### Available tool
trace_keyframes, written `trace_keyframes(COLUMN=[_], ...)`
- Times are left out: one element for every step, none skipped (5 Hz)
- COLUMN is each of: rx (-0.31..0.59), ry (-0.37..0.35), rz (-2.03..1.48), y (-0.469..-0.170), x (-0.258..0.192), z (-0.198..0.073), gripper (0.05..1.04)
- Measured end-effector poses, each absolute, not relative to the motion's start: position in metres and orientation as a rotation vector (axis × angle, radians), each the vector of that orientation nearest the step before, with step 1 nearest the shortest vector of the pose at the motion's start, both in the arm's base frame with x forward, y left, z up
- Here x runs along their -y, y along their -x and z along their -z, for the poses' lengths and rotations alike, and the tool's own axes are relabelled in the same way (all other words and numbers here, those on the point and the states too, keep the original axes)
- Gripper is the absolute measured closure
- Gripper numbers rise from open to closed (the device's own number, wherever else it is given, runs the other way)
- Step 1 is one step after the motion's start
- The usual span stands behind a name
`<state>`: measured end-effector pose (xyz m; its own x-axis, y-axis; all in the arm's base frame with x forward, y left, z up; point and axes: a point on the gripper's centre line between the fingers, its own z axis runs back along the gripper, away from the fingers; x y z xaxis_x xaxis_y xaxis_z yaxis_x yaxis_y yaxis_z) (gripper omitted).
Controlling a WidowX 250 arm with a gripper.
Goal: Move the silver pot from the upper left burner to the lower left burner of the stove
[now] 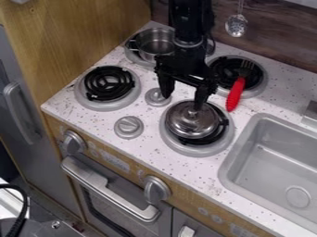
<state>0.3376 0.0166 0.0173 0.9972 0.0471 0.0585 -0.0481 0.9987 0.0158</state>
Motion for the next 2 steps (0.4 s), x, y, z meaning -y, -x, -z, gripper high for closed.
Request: trace_keyframes(rx=[0.012, 0.106], ry=[-0.016, -0.021], rz=[-0.047, -0.034], y=[-0.33, -0.344], x=[-0.016, -0.029], z=[-0.004, -0.003], gripper=[0.085, 0.085])
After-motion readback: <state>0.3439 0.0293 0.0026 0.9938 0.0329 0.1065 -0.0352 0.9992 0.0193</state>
